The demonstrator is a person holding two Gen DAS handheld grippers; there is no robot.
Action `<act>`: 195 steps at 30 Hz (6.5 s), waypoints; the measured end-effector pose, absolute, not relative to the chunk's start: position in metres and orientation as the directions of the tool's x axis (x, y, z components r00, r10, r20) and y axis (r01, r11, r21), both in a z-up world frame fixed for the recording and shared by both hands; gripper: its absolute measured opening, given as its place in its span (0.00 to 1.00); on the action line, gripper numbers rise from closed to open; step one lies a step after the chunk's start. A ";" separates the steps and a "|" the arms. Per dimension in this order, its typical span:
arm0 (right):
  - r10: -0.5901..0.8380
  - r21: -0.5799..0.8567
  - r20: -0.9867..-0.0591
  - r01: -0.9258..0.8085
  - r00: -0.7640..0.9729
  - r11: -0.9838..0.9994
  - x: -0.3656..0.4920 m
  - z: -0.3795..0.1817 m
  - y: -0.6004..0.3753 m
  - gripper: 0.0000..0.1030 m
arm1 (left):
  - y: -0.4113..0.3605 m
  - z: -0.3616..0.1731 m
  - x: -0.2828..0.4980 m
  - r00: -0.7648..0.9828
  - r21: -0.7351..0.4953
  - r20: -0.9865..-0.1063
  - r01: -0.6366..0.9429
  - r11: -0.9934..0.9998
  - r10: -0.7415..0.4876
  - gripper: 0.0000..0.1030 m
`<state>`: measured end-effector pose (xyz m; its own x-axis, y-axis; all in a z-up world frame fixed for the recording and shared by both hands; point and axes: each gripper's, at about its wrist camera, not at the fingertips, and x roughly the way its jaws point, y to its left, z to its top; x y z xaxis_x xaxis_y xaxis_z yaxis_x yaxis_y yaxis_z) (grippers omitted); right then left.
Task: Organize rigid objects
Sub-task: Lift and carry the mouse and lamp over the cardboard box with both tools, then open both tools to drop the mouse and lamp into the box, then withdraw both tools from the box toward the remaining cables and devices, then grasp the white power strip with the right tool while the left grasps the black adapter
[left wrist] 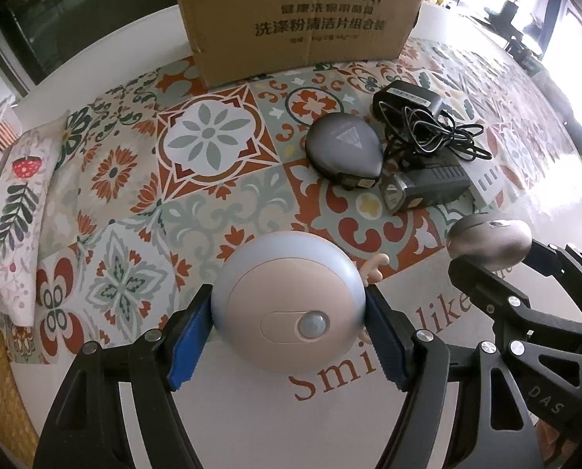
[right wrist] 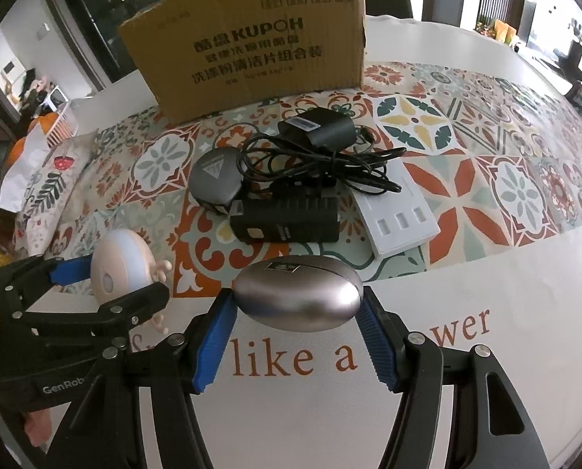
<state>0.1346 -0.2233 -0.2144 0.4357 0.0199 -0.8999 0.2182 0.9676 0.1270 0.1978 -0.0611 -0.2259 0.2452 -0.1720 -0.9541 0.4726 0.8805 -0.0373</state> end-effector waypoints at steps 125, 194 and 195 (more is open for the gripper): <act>0.029 0.044 -0.760 0.007 0.649 0.999 0.257 -0.034 -0.311 0.62 | -0.137 -0.021 0.269 0.669 0.134 -0.743 0.135 0.982 0.009 1.00; 0.100 0.075 -0.919 -0.080 0.382 0.994 0.179 -0.220 -0.301 0.62 | -0.128 -0.217 0.180 0.375 0.030 -0.926 0.205 0.978 -0.050 0.98; 0.096 0.070 -0.920 -0.080 0.381 0.994 0.181 -0.222 -0.301 0.62 | -0.128 -0.218 0.181 0.374 0.032 -0.926 0.205 0.978 -0.048 0.97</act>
<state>0.1806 -0.3010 -0.2216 0.3811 0.0956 -0.9196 -0.0796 0.9943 0.0704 0.1806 -0.1282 -0.2179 0.3740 -0.0480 -0.9262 0.2048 0.9783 0.0320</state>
